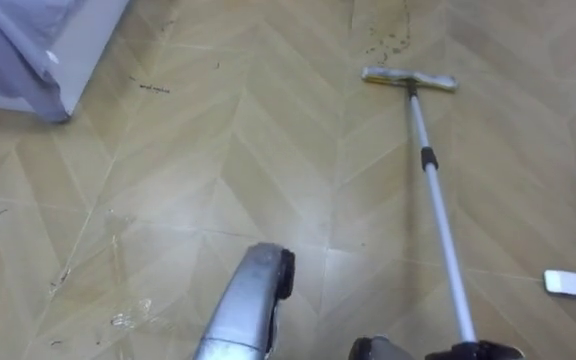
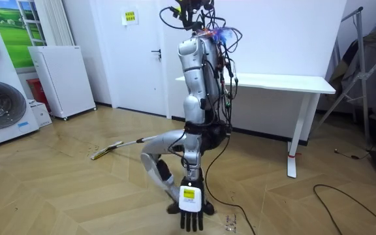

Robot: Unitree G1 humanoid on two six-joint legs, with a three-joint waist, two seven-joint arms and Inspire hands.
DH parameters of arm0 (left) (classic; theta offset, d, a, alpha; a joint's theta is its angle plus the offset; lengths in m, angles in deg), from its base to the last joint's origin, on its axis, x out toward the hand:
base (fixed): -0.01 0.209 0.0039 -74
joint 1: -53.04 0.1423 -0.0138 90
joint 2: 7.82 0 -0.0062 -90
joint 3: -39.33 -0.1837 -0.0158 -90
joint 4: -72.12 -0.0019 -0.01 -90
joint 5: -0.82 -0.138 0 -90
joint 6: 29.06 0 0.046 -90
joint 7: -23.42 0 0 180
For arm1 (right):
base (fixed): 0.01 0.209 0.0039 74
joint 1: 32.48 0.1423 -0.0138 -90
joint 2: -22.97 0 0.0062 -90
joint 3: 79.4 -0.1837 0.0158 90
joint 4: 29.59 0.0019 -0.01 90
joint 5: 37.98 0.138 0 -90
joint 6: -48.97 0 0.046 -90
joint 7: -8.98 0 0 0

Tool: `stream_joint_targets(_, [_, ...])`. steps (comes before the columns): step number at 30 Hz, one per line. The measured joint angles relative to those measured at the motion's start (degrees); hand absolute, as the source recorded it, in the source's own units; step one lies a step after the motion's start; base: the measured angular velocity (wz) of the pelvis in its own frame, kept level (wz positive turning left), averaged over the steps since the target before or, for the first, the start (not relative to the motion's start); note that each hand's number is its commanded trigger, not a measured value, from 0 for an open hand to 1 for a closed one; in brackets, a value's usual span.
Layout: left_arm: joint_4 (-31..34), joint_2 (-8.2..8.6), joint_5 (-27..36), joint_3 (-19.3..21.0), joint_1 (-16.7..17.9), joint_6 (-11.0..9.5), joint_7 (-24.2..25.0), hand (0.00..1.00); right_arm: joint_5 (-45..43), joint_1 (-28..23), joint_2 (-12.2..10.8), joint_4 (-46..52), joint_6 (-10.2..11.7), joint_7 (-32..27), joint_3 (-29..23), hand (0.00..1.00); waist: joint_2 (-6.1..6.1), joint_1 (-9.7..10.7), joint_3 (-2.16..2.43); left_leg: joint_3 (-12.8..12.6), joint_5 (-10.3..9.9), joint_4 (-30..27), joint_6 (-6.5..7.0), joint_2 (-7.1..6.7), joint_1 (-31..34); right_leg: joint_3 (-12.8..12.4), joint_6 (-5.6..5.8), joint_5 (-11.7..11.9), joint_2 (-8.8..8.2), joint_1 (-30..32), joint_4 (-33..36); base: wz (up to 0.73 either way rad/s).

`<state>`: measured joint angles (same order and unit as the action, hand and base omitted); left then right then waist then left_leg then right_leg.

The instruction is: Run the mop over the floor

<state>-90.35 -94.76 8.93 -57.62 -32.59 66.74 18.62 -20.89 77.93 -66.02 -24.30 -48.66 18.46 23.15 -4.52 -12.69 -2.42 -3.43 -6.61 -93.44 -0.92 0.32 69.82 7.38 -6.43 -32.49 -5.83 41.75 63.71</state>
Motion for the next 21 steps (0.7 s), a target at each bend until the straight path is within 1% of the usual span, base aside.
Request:
stream_joint_targets(1, [0.5, -0.2, -0.4, 0.0, -0.5, 0.0, 0.5, 0.0, 0.7, -0.1, 0.5, 0.0, 0.0, 0.4, 0.5, 1.0, -0.1, 0.0, 0.03, -0.3, -0.1, 6.7, 0.16, -0.1, -1.6, 0.1, 0.78, 0.2, 0.0, 0.0, -0.7, 0.31])
stream_joint_targets(2, [0.2, -0.28, -1.0, 0.0, -0.9, 0.2, 1.5, 0.0, 0.9, -0.4, 1.5, -0.2, -0.2, 1.2, 0.9, 1.0, 0.39, 0.3, 0.39, -1.1, -0.3, 21.0, 0.42, -0.19, -6.0, 0.7, 1.91, 0.5, -0.03, -0.3, -2.4, 0.3])
stream_joint_targets(3, [-0.7, -0.15, -1.0, -0.1, -1.3, 0.6, 2.9, 0.0, 1.2, -1.2, 2.6, -0.3, -0.7, 2.2, 1.1, 1.0, 1.54, 0.7, 1.19, -1.2, -0.8, 34.6, 1.28, -0.41, -10.9, 1.9, 3.39, 0.6, -0.03, -0.9, -4.1, 0.28])
stream_joint_targets(4, [-0.9, -0.13, -1.0, -0.2, -1.4, 1.3, 3.7, 0.0, 1.8, -2.0, 3.1, -0.4, -0.7, 2.9, 1.6, 1.0, 2.32, 1.2, 1.54, -1.2, -1.0, 39.8, 1.56, -0.41, -13.3, 2.7, 3.56, 0.6, -0.06, -1.6, -5.0, 0.26])
stream_joint_targets(5, [-1.2, -0.21, -1.0, -0.2, -1.5, 2.3, 4.8, 0.0, 2.8, -4.0, 3.8, -0.2, -0.6, 4.0, 1.9, 1.0, 3.33, 1.7, 1.97, -1.5, -1.2, 46.3, 1.78, -0.34, -17.4, 3.4, 4.0, 0.6, -0.16, -3.2, -6.2, 0.26])
stream_joint_targets(6, [-1.3, -0.31, -1.0, -0.2, -1.7, 2.7, 5.4, 0.0, 2.8, -5.1, 4.0, -0.3, -0.6, 4.3, 1.9, 1.0, 3.51, 2.1, 1.9, -2.1, -1.1, 48.0, 4.48, -0.77, -18.5, 3.5, 4.67, 0.6, -0.49, -4.0, -6.5, 0.51])
stream_joint_targets(7, [-1.7, -0.24, -0.8, -0.6, -2.5, 3.1, 6.1, 0.0, 3.0, -7.6, 4.1, -0.4, -0.7, 4.5, 1.6, 1.0, 3.74, 3.8, 2.01, -3.1, -2.5, 47.9, 5.87, -1.82, -19.0, 3.4, 5.72, -0.3, -1.9, -5.5, -6.6, 0.74])
stream_joint_targets(8, [-2.0, 0.26, -1.0, -0.4, -3.6, 3.2, 6.5, 0.0, 3.2, -9.8, 4.5, -0.8, -0.7, 4.7, 1.2, 1.0, 4.11, 5.7, 2.5, -3.6, -5.1, 46.8, 8.2, -3.99, -19.0, 1.9, 5.97, -0.3, -3.42, -5.4, -3.8, 1.06])
stream_joint_targets(9, [-2.2, 1.05, -1.5, 0.0, -5.6, 3.5, 6.4, 0.0, 4.1, -11.7, 5.5, -1.6, -0.6, 5.0, 1.2, 1.0, 5.41, 7.3, 1.98, -2.4, -7.1, 44.7, 9.41, -6.74, -18.6, -0.8, 7.15, 3.3, -3.96, -1.8, 4.4, 1.01])
stream_joint_targets(10, [-2.3, 1.24, -1.6, 0.0, -6.7, 3.4, 6.3, 0.0, 4.9, -12.9, 5.6, -2.2, -0.6, 4.8, 1.2, 1.0, 6.05, 8.2, 1.87, -1.7, -8.2, 43.4, 9.85, -8.03, -18.5, -2.8, 7.05, 6.7, -3.99, 0.7, 9.1, 0.97])
stream_joint_targets(11, [-2.2, 1.26, -1.5, 0.1, -8.2, 3.0, 5.3, 0.0, 6.4, -16.3, 5.0, -2.1, -0.6, 4.2, 1.5, 1.0, 6.96, 8.9, 2.15, -1.1, -10.4, 41.3, 10.25, -9.24, -18.5, -6.2, 7.42, 11.7, -2.88, 4.6, 16.0, 0.64])
stream_joint_targets(12, [-1.1, 1.19, -1.4, 0.1, -8.6, 2.5, 4.0, 0.0, 8.0, -18.5, 4.0, -1.9, -0.6, 3.8, 1.9, 1.0, 7.99, 9.1, 2.43, -0.8, -12.4, 39.7, 10.97, -9.24, -18.7, -8.0, 7.97, 12.3, -1.35, 8.5, 19.4, 0.41])
stream_joint_targets(13, [-0.7, 1.2, -1.3, 0.0, -8.6, 2.4, 3.3, 0.0, 8.4, -19.1, 3.4, -1.8, -0.6, 3.4, 1.9, 1.0, 8.49, 9.4, 2.53, -0.6, -13.0, 39.2, 11.31, -9.23, -18.8, -8.5, 8.12, 12.3, -0.55, 10.2, 20.4, 0.09])
stream_joint_targets(14, [-0.1, 1.38, -1.4, 0.0, -8.6, 2.4, 2.2, 0.0, 9.6, -20.2, 2.3, -1.3, -0.6, 2.8, 1.9, 1.0, 9.28, 10.3, 2.4, -0.4, -14.1, 39.1, 11.63, -9.15, -19.3, -9.0, 8.33, 12.2, 0.49, 13.0, 20.2, 0.03])
stream_joint_targets(15, [0.1, 1.55, -1.5, 0.1, -8.6, 2.4, 1.9, 0.0, 9.8, -20.5, 1.8, -1.3, -0.6, 2.6, 1.9, 1.0, 9.56, 10.7, 2.28, -0.3, -14.5, 39.1, 11.7, -9.15, -19.6, -9.1, 8.38, 12.2, 0.81, 14.0, 19.3, 0.0])
stream_joint_targets(16, [0.2, 1.84, -1.4, 0.1, -8.6, 2.4, 1.5, 0.0, 10.1, -21.0, 0.6, -1.3, -0.6, 1.9, 1.8, 1.0, 9.81, 11.2, 2.33, -0.2, -14.9, 39.5, 11.75, -9.16, -20.0, -9.0, 8.5, 12.0, 0.93, 15.3, 15.0, -0.09])
stream_joint_targets(17, [-0.2, 2.19, -1.2, 0.0, -8.3, 2.3, 1.5, 0.0, 10.2, -21.2, -0.3, -1.3, -0.6, 1.3, 1.8, 1.0, 9.72, 11.0, 2.3, -0.1, -14.9, 40.5, 11.67, -9.16, -20.7, -9.0, 8.67, 11.7, 0.87, 14.7, 7.6, -0.18])
stream_joint_targets(18, [-0.3, 2.44, -1.0, 0.0, -8.0, 2.4, 1.4, 0.0, 10.2, -21.2, -0.6, -1.3, -0.6, 1.0, 1.8, 1.0, 9.6, 10.8, 2.21, 0.2, -15.1, 41.0, 11.44, -9.17, -21.4, -9.0, 8.7, 11.6, 0.88, 14.0, 3.5, -0.5])
stream_joint_targets(19, [-0.3, 2.97, -1.0, 0.1, -6.8, 2.4, 1.1, 0.0, 10.1, -21.1, -0.9, -1.3, -0.6, 0.5, 1.8, 1.0, 9.21, 9.9, 2.0, 1.3, -15.5, 42.0, 10.78, -9.2, -23.1, -8.5, 8.56, 11.7, 1.03, 12.8, -3.8, -0.79])
stream_joint_targets(20, [-0.3, 3.29, -0.9, 0.1, -5.3, 2.6, 0.9, 0.0, 9.5, -20.9, -1.0, -1.3, -0.8, -0.1, 1.8, 1.0, 8.56, 8.7, 1.58, 2.9, -16.0, 42.0, 9.91, -9.26, -24.9, -7.1, 7.57, 12.4, 1.0, 11.3, -9.7, -1.06])
stream_joint_targets(21, [-0.5, 3.19, -0.9, 0.1, -3.8, 2.9, 0.6, 0.0, 7.8, -19.4, -1.0, -1.3, -1.8, -0.6, 1.7, 1.0, 7.86, 7.8, 1.48, 4.3, -16.8, 41.1, 8.41, -9.35, -26.2, -5.5, 6.31, 13.3, 1.3, 9.7, -12.8, -0.85])
